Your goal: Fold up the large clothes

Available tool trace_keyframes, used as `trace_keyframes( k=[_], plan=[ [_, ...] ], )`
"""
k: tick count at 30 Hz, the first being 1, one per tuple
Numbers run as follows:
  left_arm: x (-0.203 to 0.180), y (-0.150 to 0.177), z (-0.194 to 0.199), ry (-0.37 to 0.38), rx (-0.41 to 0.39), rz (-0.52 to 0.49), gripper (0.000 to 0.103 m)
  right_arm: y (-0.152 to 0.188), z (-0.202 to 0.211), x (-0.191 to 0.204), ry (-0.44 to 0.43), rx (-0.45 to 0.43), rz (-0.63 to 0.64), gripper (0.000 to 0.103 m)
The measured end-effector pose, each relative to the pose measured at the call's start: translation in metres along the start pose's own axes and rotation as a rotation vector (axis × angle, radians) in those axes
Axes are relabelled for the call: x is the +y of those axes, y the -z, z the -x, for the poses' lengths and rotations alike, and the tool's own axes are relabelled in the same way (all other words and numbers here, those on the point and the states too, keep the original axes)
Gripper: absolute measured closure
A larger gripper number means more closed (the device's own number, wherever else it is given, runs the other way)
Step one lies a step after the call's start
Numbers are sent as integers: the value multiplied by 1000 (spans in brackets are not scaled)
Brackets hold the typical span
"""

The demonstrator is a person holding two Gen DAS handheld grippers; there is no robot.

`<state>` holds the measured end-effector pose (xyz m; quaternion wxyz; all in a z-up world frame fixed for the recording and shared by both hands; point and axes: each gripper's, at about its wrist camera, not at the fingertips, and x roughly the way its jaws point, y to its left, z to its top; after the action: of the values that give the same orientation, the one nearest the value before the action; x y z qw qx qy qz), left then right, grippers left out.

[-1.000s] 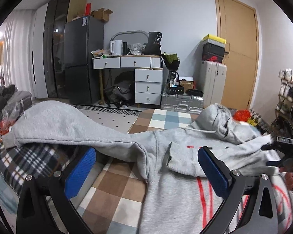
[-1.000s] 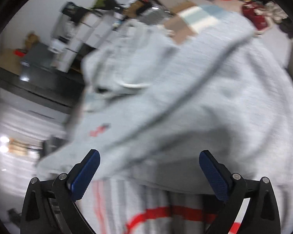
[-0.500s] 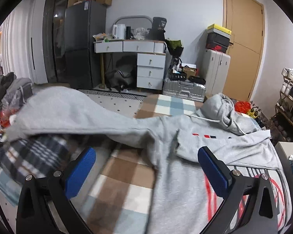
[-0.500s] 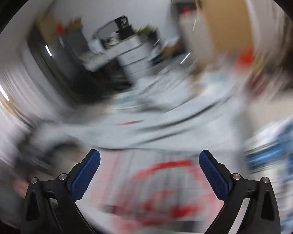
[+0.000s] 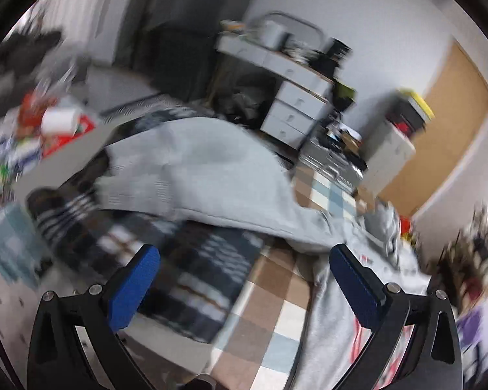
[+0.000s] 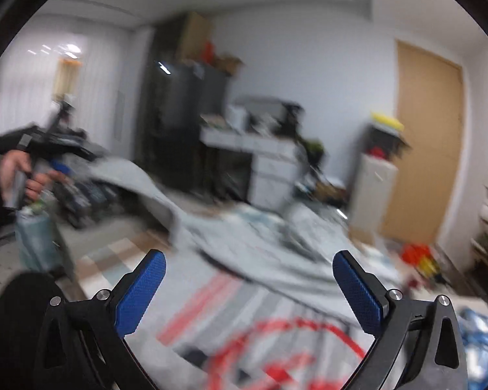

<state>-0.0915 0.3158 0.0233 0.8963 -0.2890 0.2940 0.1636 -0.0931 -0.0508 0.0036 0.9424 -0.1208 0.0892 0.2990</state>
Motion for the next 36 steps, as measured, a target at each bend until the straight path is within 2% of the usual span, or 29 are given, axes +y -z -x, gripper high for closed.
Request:
trace_keyframes(
  k=[3,5,8,13,14,15,17,20,21,22,23,24,25,27,28,31,32,34,36],
  plan=[
    [33,-14,-9,63,57,115,1,-14,-11,27,-68,-132,-54,0],
    [45,-21,-21,143,116,159,1,-17,-24,30,-101,-173,-130,0],
    [54,-30,-43,246,220,219,1,-7,-45,26,-150,-148,-212,0],
    [59,-32,-81,245,287,308,1,14,-53,14,-183,-71,-258,0],
    [57,-32,-88,265,295,321,1,14,-52,10,-195,-59,-278,0],
    [56,-32,-90,278,293,319,1,14,-39,6,-198,-56,-292,0],
    [61,-37,-89,298,245,356,1,16,-39,1,-207,-51,-318,0],
    [70,-35,-85,337,134,458,1,16,-31,-4,-219,-52,-334,0],
    [71,-35,-82,334,101,469,6,17,-30,-4,-221,-52,-334,0],
    [71,-37,-82,321,82,462,27,17,-30,-4,-224,-52,-334,0],
    [67,-37,-83,303,75,439,42,17,-29,-4,-225,-55,-334,0],
    [66,-37,-86,291,82,422,63,18,-28,-4,-229,-56,-337,0],
    [64,-37,-88,274,89,414,79,18,-27,-4,-234,-56,-339,0],
    [66,-35,-89,260,80,423,85,18,-25,-4,-242,-55,-339,0],
    [71,-37,-90,245,75,424,94,18,-24,-3,-244,-56,-338,0],
    [78,-33,-91,208,81,436,94,18,-22,-4,-248,-56,-341,0],
    [92,-33,-93,212,88,455,94,17,-21,-5,-249,-58,-345,0],
    [99,-33,-96,246,91,505,82,17,-19,-6,-253,-61,-356,0],
    [103,-35,-100,266,98,529,79,16,-18,-8,-252,-63,-367,0]
  ],
)
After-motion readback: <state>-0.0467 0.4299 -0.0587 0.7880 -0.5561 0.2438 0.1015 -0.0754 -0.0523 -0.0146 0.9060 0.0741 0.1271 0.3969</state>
